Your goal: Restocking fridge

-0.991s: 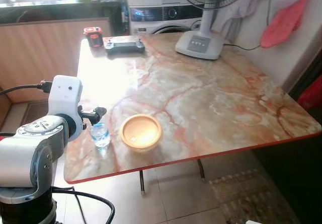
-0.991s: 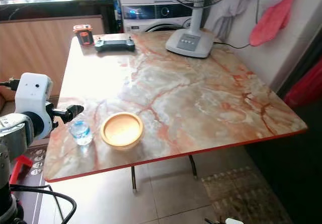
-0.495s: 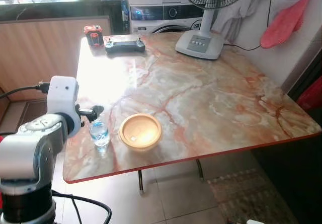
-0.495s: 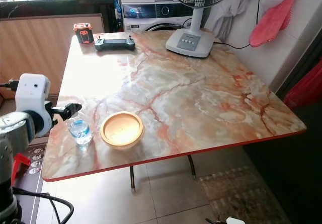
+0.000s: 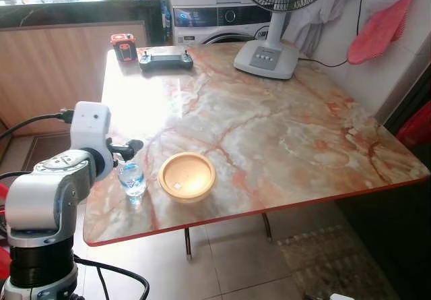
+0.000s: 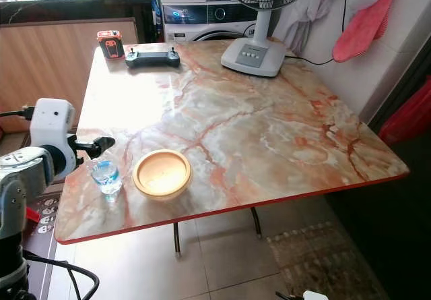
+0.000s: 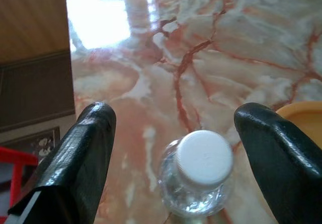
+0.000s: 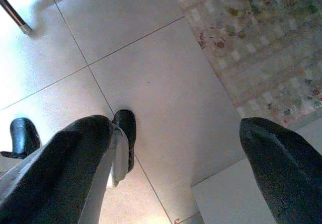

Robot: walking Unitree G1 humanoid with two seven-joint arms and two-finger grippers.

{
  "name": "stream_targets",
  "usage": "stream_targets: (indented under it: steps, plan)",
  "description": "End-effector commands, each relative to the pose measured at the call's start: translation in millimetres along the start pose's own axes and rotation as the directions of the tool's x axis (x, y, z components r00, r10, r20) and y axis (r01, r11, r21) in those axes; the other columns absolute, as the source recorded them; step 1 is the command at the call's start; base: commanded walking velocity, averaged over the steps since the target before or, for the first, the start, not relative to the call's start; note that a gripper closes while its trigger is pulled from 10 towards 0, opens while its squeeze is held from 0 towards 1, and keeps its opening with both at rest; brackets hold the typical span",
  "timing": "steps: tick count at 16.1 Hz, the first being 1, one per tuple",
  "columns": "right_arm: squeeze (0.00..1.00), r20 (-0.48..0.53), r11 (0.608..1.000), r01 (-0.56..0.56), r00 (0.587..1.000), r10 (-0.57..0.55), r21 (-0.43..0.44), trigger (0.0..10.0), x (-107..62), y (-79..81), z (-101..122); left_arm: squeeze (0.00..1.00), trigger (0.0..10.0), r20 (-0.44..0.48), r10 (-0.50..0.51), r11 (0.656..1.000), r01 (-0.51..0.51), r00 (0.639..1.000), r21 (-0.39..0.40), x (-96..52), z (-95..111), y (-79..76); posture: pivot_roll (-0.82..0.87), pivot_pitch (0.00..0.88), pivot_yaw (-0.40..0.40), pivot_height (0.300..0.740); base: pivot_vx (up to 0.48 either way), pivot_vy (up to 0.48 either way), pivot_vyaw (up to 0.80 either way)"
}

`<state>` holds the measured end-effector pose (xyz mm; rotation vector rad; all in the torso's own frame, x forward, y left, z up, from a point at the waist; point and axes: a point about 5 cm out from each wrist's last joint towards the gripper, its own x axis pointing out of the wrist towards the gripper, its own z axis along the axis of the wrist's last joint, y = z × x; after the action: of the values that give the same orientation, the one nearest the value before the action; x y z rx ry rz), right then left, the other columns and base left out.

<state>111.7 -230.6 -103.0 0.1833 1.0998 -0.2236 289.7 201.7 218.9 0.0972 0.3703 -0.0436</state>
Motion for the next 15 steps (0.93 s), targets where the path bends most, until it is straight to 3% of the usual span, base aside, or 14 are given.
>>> stream_targets:
  steps: [1, 15]
  plan:
    - [0.00, 0.003, 1.000, 0.012, 1.000, -0.012, 0.007, 10.0, -0.6, -4.1, 1.1, 0.00, 10.0, -0.003, -0.028, 1.000, 0.028, 1.000, 0.003, 3.2, -1.0, -4.4, 0.15, 0.000, -0.075, 0.740, 0.000, 0.000, 0.00]
    - [0.00, 0.003, 1.000, 0.002, 1.000, -0.002, 0.010, 10.0, -0.1, -1.2, 0.9, 0.00, 10.0, -0.054, -0.103, 0.994, 0.104, 0.993, 0.014, 4.2, -10.3, -16.8, 0.15, 0.000, -0.058, 0.740, 0.000, 0.000, 0.00]
